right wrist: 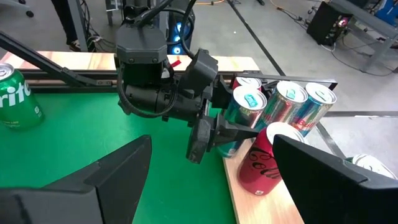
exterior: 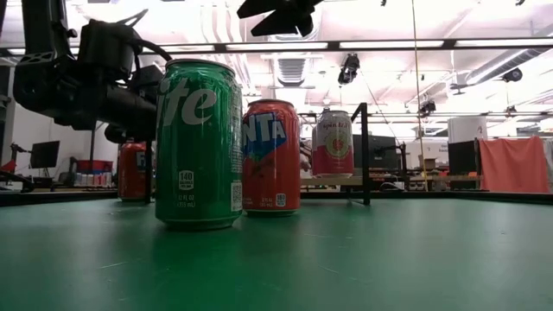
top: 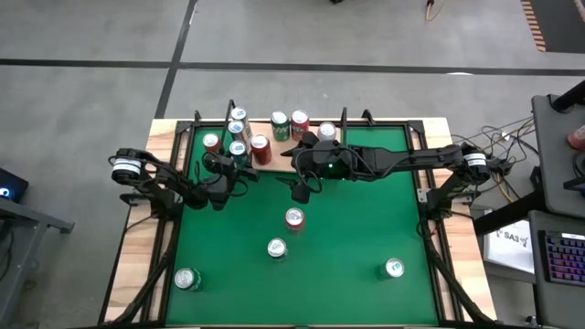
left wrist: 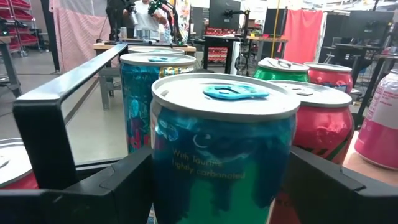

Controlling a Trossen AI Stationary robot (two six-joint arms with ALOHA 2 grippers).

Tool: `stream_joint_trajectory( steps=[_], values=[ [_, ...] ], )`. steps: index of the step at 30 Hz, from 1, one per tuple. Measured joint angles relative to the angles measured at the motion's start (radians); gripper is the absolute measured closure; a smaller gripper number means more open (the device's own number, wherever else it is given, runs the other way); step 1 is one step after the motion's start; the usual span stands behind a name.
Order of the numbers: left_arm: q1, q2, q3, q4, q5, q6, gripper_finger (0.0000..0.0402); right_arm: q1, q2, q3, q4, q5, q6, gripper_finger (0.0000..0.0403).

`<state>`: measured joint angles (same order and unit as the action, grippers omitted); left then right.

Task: Pick and place cans onto a shelf
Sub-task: Put the top blue silver soda can on the shelf aligned with the other blue silver soda can

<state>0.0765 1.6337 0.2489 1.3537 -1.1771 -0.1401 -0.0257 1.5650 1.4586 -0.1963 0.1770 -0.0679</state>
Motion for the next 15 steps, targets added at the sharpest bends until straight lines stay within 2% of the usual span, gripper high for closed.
stream_joint_trajectory(
  steps=[15],
  values=[
    [-0.001,-0.053,0.0,0.002,0.0,0.053,0.0108,0.0,0.0,0.0,0.0,0.0,-0.003,0.0076]
  ],
)
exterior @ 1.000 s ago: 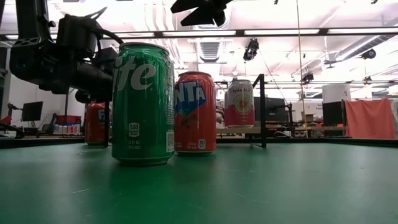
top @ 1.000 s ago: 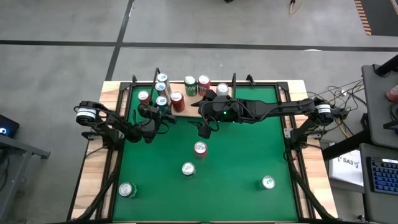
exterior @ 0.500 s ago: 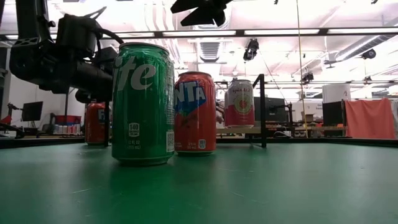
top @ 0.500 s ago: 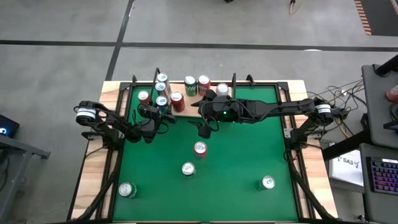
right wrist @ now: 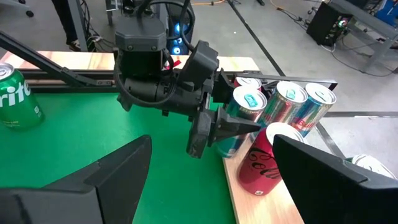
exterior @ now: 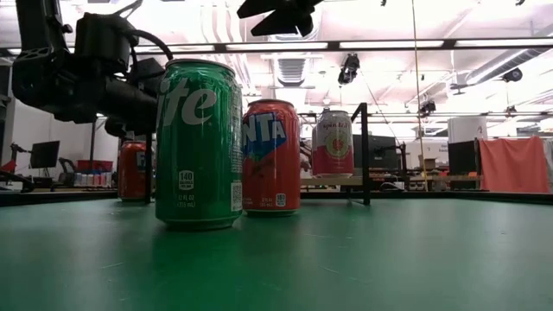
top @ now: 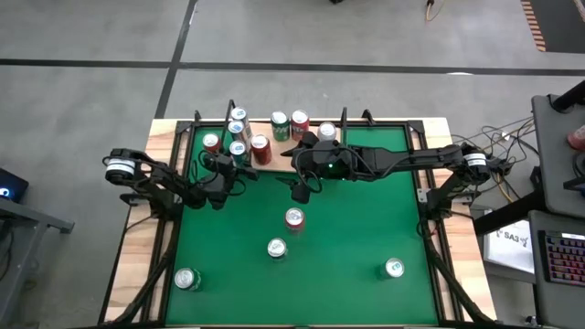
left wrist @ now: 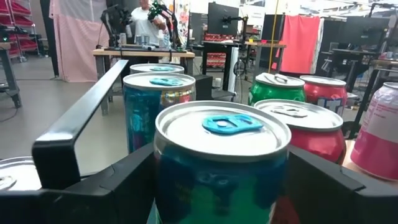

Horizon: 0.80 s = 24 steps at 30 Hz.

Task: Pick and place cans onto a shelf
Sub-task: Put the top blue silver soda can on the shelf aligned with the other blue silver soda can, then adjust the shelf

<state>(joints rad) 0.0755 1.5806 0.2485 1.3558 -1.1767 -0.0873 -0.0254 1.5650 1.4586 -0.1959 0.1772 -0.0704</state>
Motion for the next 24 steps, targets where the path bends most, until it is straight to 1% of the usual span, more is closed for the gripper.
stream_joint_trajectory(
  steps=[24],
  values=[
    [-0.001,-0.065,0.0,-0.001,0.009,0.004,0.0109,0.0,0.0,0.0,0.003,0.0,0.0,0.0076]
  ],
)
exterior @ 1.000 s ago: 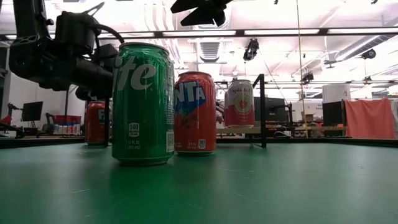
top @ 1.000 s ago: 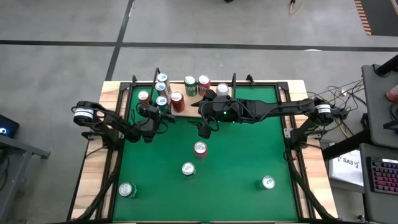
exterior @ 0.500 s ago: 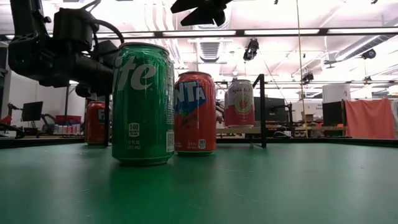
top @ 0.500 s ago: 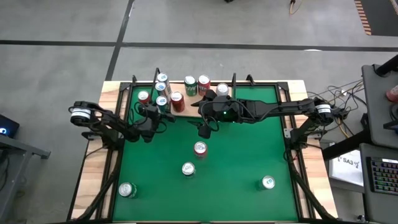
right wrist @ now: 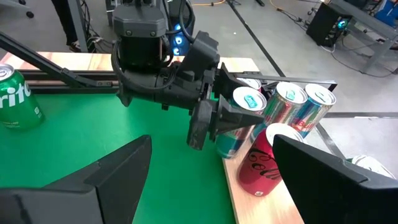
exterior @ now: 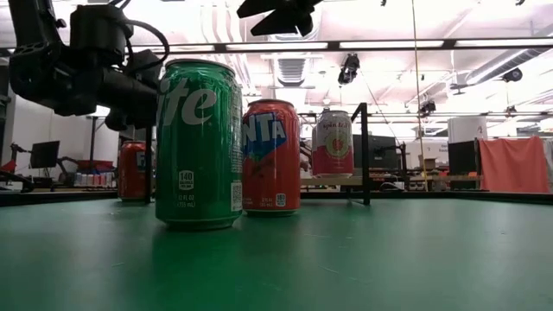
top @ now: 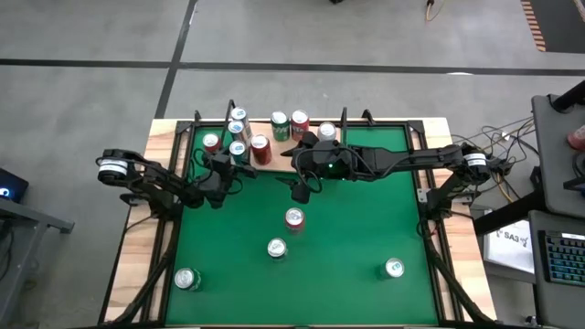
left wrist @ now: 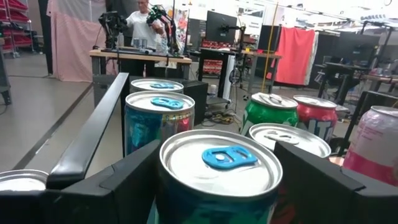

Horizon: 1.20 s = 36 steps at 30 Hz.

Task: Pick and place cans onto a shelf
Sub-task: Adjust the shelf

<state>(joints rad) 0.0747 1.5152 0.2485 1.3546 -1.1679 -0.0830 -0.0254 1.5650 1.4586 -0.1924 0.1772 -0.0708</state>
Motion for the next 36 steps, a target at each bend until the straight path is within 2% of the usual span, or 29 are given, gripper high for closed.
stream_joint_trajectory(
  steps=[13,26,31,36],
  values=[
    [-0.011,-0.046,0.0,0.0,-0.006,0.002,0.0109,0.0,0.0,0.0,0.001,0.0,0.0,0.0076],
    [-0.043,-0.175,0.0,0.0,0.0,0.1,0.0109,0.0,0.0,0.0,0.006,0.0,0.0,0.0076],
    [-0.079,-0.244,0.0,0.0,0.041,0.173,0.0109,0.0,0.0,0.0,0.023,0.0,-0.001,0.0076],
    [-0.162,-0.325,0.008,-0.001,0.055,0.361,0.0109,0.0,0.0,0.0,0.028,0.0,0.001,0.0076]
  ],
)
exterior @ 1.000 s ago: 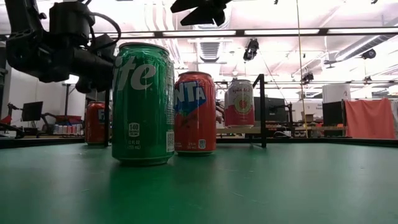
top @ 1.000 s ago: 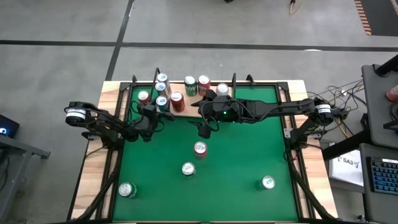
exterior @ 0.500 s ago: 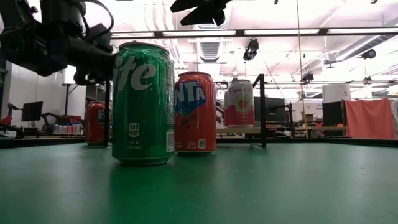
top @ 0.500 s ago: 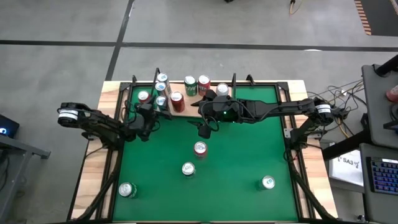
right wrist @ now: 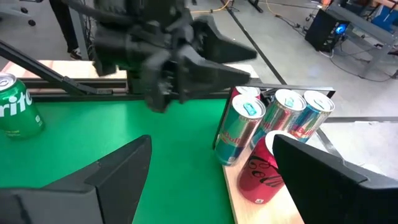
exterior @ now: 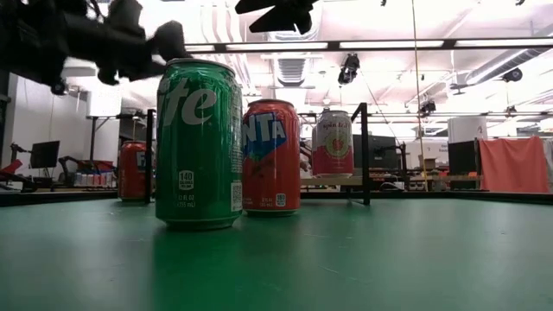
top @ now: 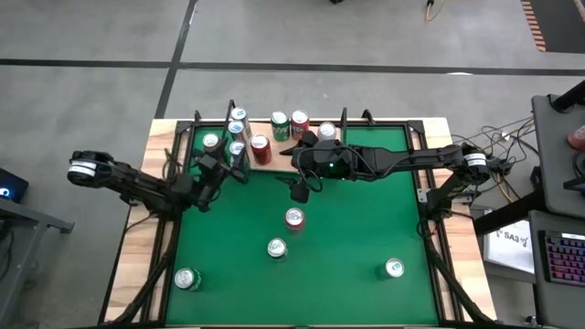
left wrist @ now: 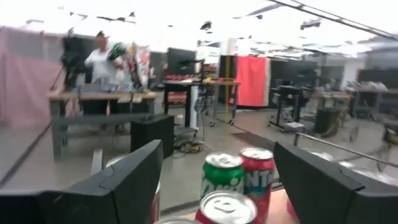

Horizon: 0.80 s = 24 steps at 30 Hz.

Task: Pick and place cans onto a shelf
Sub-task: Adjust the shelf

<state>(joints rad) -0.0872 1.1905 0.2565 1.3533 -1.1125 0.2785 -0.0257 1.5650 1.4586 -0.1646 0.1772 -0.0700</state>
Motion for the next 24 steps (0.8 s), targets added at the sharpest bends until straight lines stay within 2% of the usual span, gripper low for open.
stream_joint_trajectory(
  steps=[4,7,11,16,19,21,24],
  values=[
    [-0.102,-0.061,0.018,-0.059,-0.003,0.178,0.011,0.0,0.0,0.0,0.0,0.0,0.001,0.0076],
    [-0.167,-0.096,0.035,-0.185,-0.004,0.185,0.0119,0.0,0.0,0.0,-0.001,0.0,0.002,0.0076],
    [-0.21,-0.127,0.079,-0.496,0.023,0.02,0.0142,0.0,0.0,0.0,-0.001,0.0,0.001,0.0076],
    [-0.196,-0.142,0.199,-1.14,0.259,-0.32,0.0191,0.0,0.0,0.0,-0.012,0.0,0.004,0.0076],
    [-0.194,-0.128,0.27,-1.439,0.282,-0.436,0.0228,0.0,0.0,0.0,-0.054,0.0,0.024,0.0076],
    [-0.194,-0.122,0.284,-1.534,0.283,-0.465,0.0256,0.0,0.0,0.0,-0.107,0.0,0.041,0.0076],
    [-0.194,-0.121,0.279,-1.571,0.285,-0.468,0.0302,0.0,0.0,0.0,-0.193,-0.001,0.087,0.0076]
  ],
)
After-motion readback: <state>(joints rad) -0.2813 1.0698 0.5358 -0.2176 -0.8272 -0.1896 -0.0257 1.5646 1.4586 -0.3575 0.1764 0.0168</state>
